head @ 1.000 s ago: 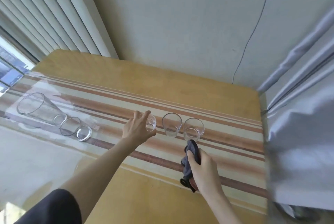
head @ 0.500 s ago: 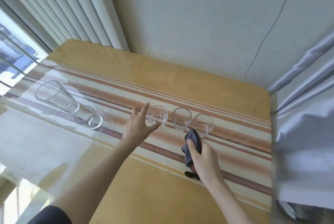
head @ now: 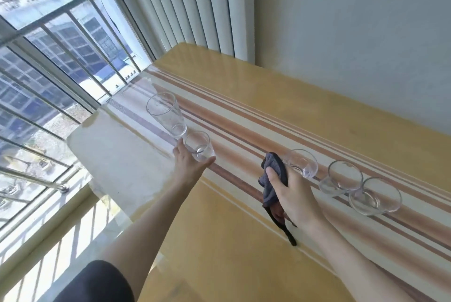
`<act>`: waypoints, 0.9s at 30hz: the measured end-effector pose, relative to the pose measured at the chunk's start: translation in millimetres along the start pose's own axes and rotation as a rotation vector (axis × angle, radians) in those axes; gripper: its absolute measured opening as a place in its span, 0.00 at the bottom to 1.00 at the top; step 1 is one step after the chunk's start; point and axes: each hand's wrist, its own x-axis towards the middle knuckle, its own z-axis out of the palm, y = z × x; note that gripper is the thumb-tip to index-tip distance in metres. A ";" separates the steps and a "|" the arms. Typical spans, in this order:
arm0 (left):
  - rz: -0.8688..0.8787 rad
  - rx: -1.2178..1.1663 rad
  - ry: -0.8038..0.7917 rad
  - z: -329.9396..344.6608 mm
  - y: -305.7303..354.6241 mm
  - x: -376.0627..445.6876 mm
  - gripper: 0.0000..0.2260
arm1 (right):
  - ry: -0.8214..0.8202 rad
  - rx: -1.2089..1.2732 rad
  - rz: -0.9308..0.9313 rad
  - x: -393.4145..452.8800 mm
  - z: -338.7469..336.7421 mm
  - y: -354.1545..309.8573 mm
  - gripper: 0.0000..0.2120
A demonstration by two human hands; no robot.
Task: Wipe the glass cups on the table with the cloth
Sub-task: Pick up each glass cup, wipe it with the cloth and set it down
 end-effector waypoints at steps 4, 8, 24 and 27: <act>0.035 0.099 -0.049 14.9 -3.9 39.3 0.48 | -0.004 -0.021 0.003 10.0 4.2 6.3 0.12; 0.009 0.220 0.010 13.7 2.0 48.1 0.38 | 0.007 -0.048 0.015 7.8 -0.5 6.8 0.12; 0.348 -0.354 -0.457 -35.9 113.7 -138.4 0.34 | -0.021 0.255 -0.184 -90.3 -35.3 -54.8 0.24; 0.408 -0.374 -0.477 -38.2 133.3 -163.5 0.41 | 0.062 0.012 -0.323 -108.0 -42.3 -63.3 0.19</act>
